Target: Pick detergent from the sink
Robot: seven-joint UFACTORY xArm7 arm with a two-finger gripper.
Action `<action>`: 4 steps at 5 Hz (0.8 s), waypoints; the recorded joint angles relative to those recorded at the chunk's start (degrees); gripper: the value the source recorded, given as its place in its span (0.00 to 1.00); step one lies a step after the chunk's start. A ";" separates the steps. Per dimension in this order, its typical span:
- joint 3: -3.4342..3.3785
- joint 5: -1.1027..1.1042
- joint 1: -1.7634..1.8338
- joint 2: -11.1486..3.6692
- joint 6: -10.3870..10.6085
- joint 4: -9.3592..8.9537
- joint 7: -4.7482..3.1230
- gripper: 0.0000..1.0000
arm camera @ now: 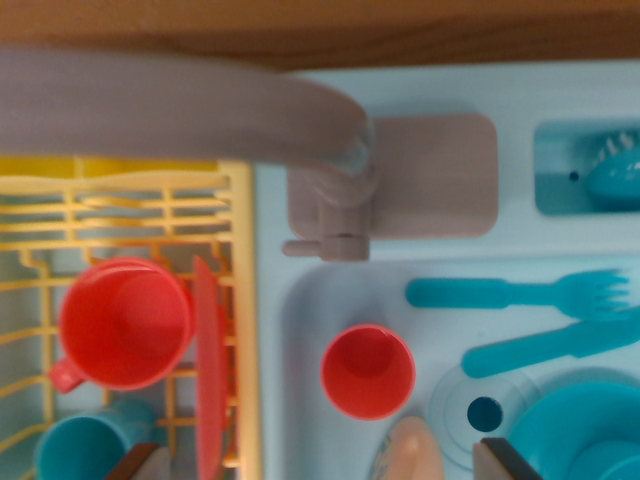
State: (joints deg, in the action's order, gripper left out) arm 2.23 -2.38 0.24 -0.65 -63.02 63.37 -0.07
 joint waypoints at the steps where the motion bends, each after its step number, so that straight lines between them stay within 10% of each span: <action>1: 0.00 0.00 0.00 0.00 0.00 0.00 0.00 0.00; 4: 0.54 -0.24 -0.49 -0.40 5.00 -5.26 0.21 0.00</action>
State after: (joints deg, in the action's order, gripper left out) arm 2.77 -2.61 -0.25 -1.05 -58.02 58.11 0.14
